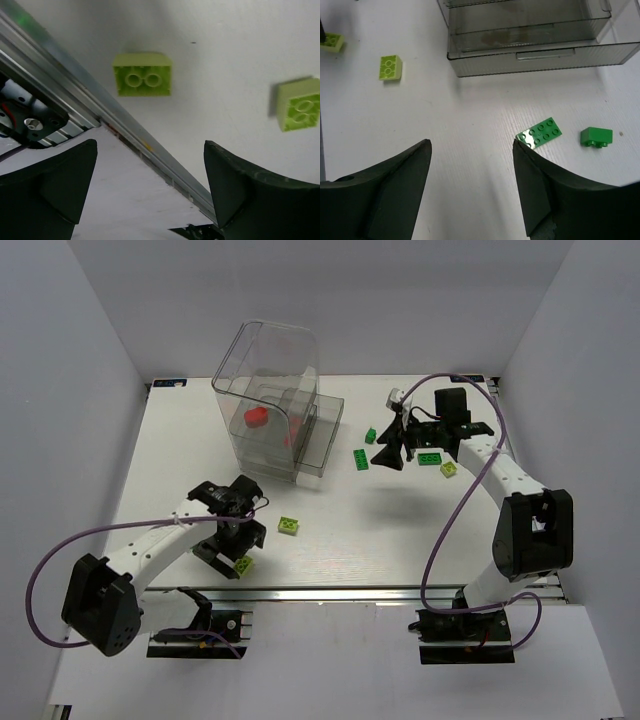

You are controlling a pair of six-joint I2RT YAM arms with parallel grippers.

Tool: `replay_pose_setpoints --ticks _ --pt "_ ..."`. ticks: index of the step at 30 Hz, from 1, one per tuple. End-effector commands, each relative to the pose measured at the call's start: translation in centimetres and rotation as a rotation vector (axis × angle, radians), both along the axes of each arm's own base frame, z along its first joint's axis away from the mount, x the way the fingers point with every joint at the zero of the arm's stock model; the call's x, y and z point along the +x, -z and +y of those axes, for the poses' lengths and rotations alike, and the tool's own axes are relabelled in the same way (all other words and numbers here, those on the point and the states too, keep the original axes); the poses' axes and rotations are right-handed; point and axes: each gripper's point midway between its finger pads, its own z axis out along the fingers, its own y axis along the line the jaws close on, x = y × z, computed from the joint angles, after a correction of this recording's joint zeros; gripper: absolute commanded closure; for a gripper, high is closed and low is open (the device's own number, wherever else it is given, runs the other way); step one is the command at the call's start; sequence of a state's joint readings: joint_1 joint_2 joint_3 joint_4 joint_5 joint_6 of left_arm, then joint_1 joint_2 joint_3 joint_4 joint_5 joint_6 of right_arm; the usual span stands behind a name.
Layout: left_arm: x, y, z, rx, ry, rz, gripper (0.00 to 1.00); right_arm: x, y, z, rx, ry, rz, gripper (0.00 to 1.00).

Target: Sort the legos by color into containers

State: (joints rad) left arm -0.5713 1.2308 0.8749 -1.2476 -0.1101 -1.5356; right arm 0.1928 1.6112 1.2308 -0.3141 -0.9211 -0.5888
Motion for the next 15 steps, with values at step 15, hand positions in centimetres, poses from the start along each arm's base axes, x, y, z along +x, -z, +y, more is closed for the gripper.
replay_pose_setpoints --ticks 15 --pt "2.0 5.0 0.4 0.037 -0.005 -0.079 0.05 -2.7 -2.0 0.5 0.047 -0.097 -0.020 0.23"
